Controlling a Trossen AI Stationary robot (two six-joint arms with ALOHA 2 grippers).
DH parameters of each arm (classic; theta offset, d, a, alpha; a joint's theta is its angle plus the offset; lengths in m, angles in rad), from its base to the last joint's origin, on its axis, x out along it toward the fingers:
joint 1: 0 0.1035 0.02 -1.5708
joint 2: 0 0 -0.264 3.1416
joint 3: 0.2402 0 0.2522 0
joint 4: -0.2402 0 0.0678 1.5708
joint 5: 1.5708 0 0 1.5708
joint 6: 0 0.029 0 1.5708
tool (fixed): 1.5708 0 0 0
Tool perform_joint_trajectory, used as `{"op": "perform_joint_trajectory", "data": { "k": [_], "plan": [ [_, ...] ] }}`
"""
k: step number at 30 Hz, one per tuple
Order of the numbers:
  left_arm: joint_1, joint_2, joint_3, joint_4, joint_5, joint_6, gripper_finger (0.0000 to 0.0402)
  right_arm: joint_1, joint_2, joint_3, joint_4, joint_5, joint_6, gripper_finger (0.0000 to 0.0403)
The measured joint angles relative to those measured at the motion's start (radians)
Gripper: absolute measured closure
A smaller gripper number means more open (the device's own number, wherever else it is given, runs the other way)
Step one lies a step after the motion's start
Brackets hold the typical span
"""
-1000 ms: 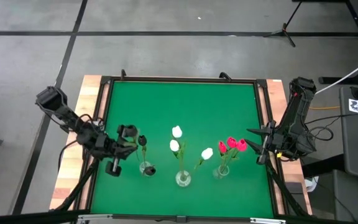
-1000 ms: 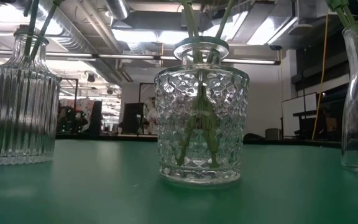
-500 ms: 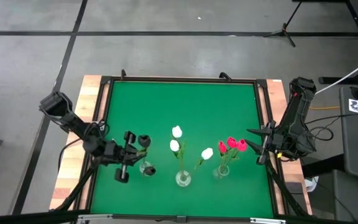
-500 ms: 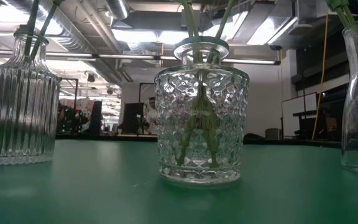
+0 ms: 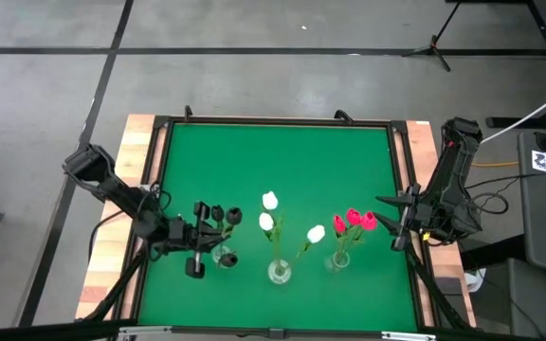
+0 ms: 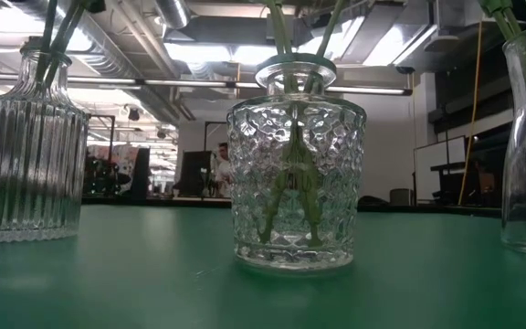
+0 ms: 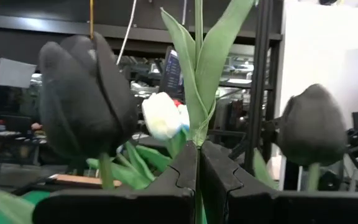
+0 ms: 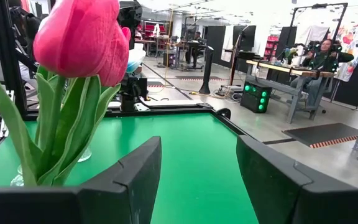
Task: Sort flowers into vase by color
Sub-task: Put the black tulip into the left transparent vase
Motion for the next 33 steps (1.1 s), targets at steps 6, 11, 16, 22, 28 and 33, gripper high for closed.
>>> {"op": "perform_joint_trajectory", "data": {
  "k": [6,11,16,22,28,33],
  "plan": [
    [0.0,0.03,-0.001,0.0,-0.051,-0.037,0.0401,0.0,0.0,0.0,0.0,-0.024,0.0,0.0194],
    [-0.004,0.031,0.008,0.0,-0.071,-0.028,0.0401,0.0,0.0,0.0,-0.004,-0.036,0.0,0.0194],
    [-0.009,0.042,-0.011,-0.001,-0.091,-0.068,0.0401,0.0,0.0,0.0,-0.008,-0.036,0.0,0.0194],
    [-0.035,0.058,-0.036,-0.012,-0.166,-0.121,0.0401,0.0,0.0,0.0,-0.013,-0.04,0.0,0.0194],
    [-0.074,0.105,-0.036,-0.015,-0.247,-0.166,0.0401,0.0,0.0,0.0,-0.014,-0.043,0.0,0.0194],
    [-0.096,0.164,-0.036,-0.014,-0.303,-0.25,0.0401,0.0,0.0,0.0,-0.02,-0.043,0.0,0.0194]
  ]
}}
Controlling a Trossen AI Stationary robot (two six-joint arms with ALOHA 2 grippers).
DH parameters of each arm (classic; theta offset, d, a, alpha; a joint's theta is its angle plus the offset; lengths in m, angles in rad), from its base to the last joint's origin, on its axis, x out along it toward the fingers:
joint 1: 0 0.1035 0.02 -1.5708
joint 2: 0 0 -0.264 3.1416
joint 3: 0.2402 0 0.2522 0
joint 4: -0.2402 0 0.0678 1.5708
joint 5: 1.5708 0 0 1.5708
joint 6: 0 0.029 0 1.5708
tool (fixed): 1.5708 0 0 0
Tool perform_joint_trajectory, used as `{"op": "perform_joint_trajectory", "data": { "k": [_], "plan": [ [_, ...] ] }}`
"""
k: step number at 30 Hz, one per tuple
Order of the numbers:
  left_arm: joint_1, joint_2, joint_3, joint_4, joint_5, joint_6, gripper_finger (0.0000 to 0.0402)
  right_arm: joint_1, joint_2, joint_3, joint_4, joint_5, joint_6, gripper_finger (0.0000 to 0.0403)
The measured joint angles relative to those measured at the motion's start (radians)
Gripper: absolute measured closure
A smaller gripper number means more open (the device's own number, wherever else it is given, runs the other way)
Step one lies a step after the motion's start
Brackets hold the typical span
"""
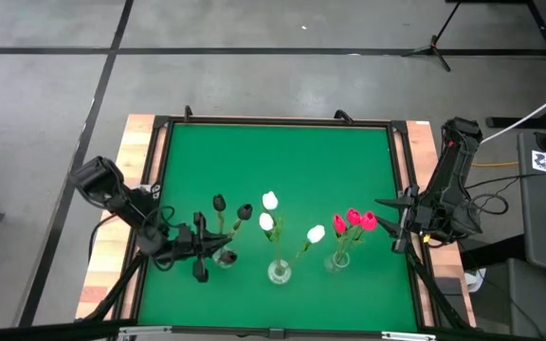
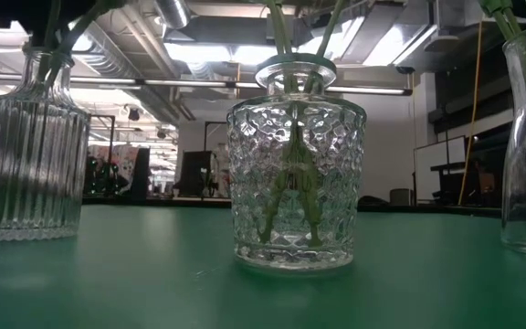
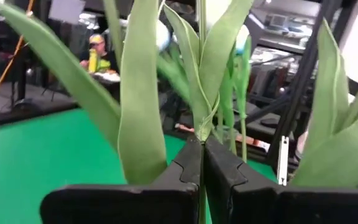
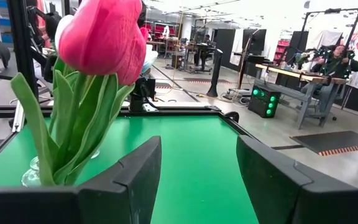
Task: Sort flowers into vase by color
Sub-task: Put the black tulip into the left transparent vase
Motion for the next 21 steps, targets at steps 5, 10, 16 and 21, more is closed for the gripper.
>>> {"op": "perform_joint_trajectory", "data": {
  "k": [5,10,16,21],
  "plan": [
    [-0.014,0.035,0.0,0.002,-0.042,-0.071,0.0399,0.0,0.0,0.0,-0.002,0.0,0.0,0.0194],
    [-0.032,0.039,0.0,0.003,-0.052,-0.111,0.0385,0.0,0.0,0.0,-0.001,-0.013,0.0,0.0194],
    [-0.055,0.013,0.0,0.006,-0.052,-0.133,0.0366,0.0,0.0,0.0,-0.002,-0.027,0.0,0.0194],
    [-0.07,0.012,0.0,0.008,-0.047,-0.133,0.0341,0.0,0.0,0.0,-0.002,-0.027,0.0,0.0194]
  ]
}}
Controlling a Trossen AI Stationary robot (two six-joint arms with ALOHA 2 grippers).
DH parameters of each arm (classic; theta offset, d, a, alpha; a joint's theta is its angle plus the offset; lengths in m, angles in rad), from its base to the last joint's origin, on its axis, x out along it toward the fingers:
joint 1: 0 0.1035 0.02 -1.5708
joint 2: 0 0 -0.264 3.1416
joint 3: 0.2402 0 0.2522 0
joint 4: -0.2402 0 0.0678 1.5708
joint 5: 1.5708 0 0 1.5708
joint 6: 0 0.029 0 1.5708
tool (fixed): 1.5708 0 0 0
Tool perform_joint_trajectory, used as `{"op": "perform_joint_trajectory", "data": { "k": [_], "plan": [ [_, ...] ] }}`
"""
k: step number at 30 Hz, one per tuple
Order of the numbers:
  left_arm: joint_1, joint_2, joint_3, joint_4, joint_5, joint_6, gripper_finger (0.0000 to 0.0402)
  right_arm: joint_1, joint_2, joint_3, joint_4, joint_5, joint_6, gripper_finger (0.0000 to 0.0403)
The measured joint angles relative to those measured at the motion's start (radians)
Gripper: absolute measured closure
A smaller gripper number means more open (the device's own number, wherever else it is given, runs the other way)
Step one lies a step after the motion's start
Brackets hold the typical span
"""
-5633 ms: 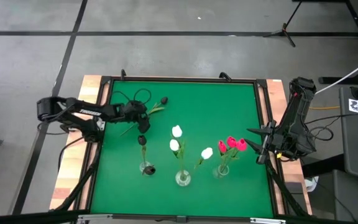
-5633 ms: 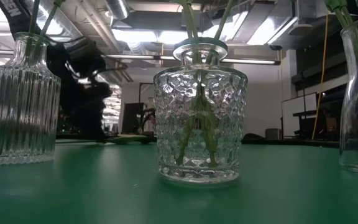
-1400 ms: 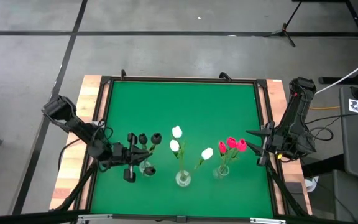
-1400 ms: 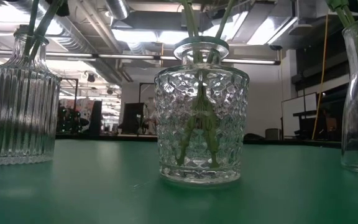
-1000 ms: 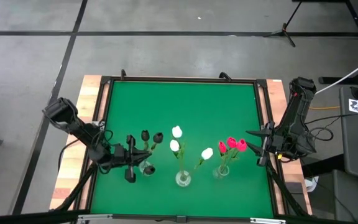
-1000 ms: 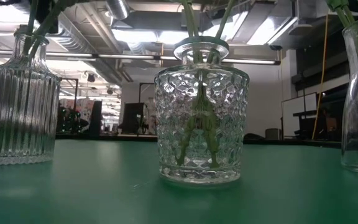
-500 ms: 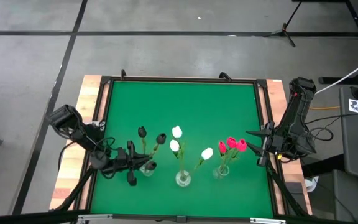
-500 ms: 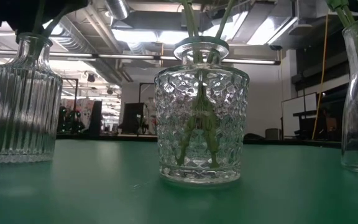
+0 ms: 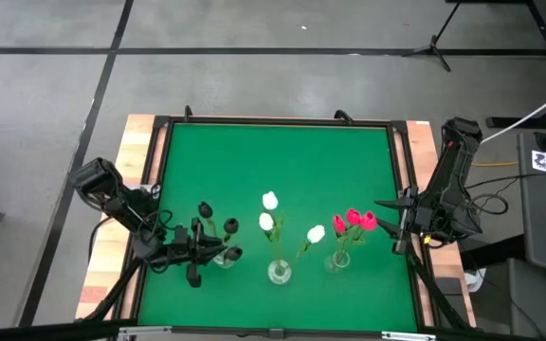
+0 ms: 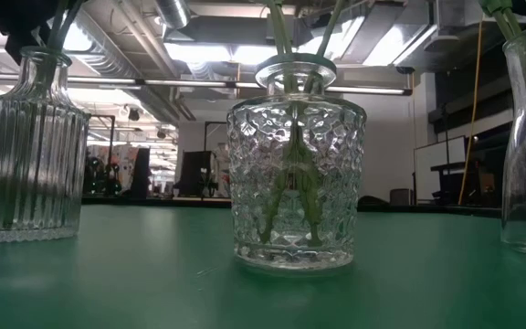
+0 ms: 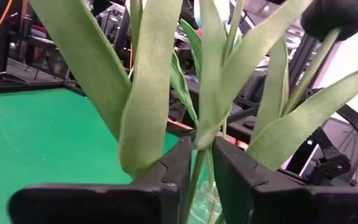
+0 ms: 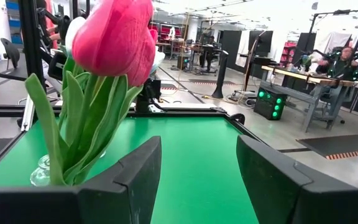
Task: Sort flowers into vase by color
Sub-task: Put the black tulip into the left transparent vase, then return to Home Position
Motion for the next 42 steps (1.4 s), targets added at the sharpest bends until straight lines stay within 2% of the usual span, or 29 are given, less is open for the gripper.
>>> {"op": "perform_joint_trajectory", "data": {
  "k": [11,15,20,30,35,42],
  "plan": [
    [0.0,0.0,0.0,0.004,0.007,-0.004,0.0235,0.0,0.0,0.0,0.0,-0.003,0.0,0.0194],
    [-0.009,-0.001,0.001,0.005,0.006,-0.015,0.0208,0.0,0.0,0.0,0.0,-0.003,0.0,0.0194],
    [-0.039,-0.036,0.011,0.005,0.006,-0.06,0.0198,0.0,0.0,0.0,0.0,-0.007,0.0,0.0194],
    [-0.105,-0.205,0.012,0.004,0.006,-0.037,0.0201,0.0,0.0,0.0,0.0,-0.008,0.0,0.0194],
    [-0.124,-0.307,0.012,0.005,0.006,-0.172,0.0201,0.0,0.0,0.0,0.012,-0.008,0.011,0.0194],
    [-0.124,-0.423,0.012,0.004,0.035,-0.509,0.0201,0.0,0.0,0.0,0.175,-0.021,0.071,0.0194]
  ]
}}
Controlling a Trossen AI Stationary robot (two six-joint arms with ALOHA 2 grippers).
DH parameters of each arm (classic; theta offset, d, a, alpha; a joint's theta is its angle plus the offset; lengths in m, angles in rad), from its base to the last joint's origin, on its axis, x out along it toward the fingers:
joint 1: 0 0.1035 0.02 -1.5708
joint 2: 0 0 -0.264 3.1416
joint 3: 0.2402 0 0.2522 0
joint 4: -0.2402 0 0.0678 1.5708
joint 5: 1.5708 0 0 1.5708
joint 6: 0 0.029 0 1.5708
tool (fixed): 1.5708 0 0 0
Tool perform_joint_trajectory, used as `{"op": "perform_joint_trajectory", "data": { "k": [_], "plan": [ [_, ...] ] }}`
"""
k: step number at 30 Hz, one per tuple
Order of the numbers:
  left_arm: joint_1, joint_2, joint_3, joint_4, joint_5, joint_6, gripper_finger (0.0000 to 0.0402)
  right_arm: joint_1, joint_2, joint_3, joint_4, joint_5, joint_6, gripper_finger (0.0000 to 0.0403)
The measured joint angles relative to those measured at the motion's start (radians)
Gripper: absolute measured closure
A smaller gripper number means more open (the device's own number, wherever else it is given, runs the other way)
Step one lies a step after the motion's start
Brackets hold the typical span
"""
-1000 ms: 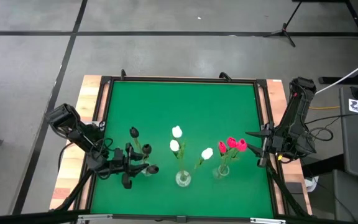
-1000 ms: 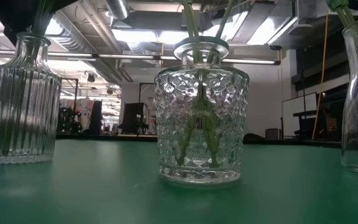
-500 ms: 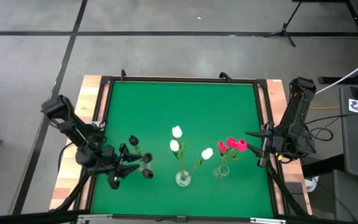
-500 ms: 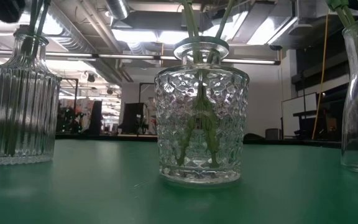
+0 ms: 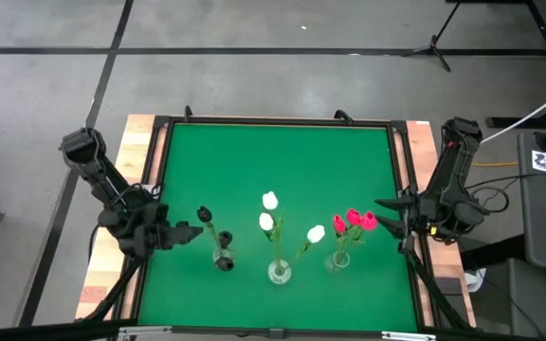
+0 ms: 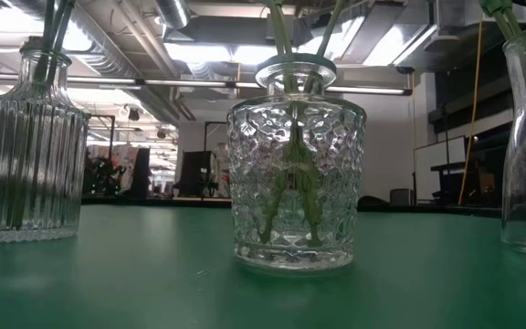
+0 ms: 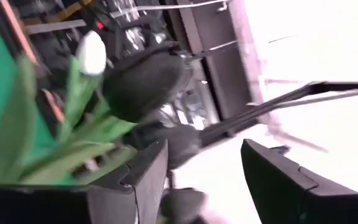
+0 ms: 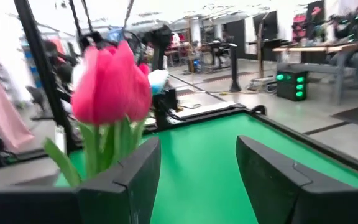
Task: Sort flowers into vase by color
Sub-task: Return to Home Position
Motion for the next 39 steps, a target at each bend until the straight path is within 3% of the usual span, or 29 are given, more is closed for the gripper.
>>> {"op": "perform_joint_trajectory", "data": {
  "k": [4,9,15,18,20,23,27,29,33,36,39],
  "plan": [
    [0.0,-0.034,0.0,-0.004,0.078,-0.1,0.0201,0.0,-0.007,0.0,0.016,-0.014,-0.003,0.0194],
    [0.0,-0.089,0.0,0.001,0.093,-0.137,0.0201,0.0,-0.019,0.0,0.101,-0.021,-0.007,0.0194],
    [-0.015,-0.249,0.0,0.001,0.223,0.247,0.0201,0.0,-0.104,0.0,0.257,-0.183,-0.301,0.0194],
    [-0.015,-0.36,0.0,-0.053,0.394,0.457,0.0201,0.0,-0.179,0.0,0.365,-0.327,-0.514,0.0194],
    [-0.015,-0.444,0.0,-0.137,0.52,0.495,0.0201,0.0,-0.239,0.0,0.419,-0.426,-0.659,0.0194],
    [-0.015,-0.565,0.001,-0.294,0.596,0.452,0.0201,0.0,-0.338,0.001,0.437,-0.532,-0.781,0.0194],
    [-0.015,-0.692,0.001,-0.391,0.593,0.199,0.0201,0.0,-0.464,0.001,0.36,-0.547,-0.805,0.0194],
    [-0.015,-0.73,0.002,-0.399,0.608,0.188,0.0201,0.001,-0.519,0.001,0.312,-0.552,-0.805,0.0194],
    [-0.015,-0.82,0.002,-0.561,0.902,0.299,0.0201,0.001,-0.611,0.012,0.169,-0.552,-0.772,0.0194],
    [-0.014,-0.874,0.002,-0.613,1.113,0.373,0.0201,0.008,-0.609,0.068,0.088,-0.528,-0.742,0.0194],
    [-0.015,-0.919,0.002,-0.702,1.314,0.455,0.0201,0.042,-0.609,0.168,-0.101,-0.529,-0.687,0.0194]
  ]
}}
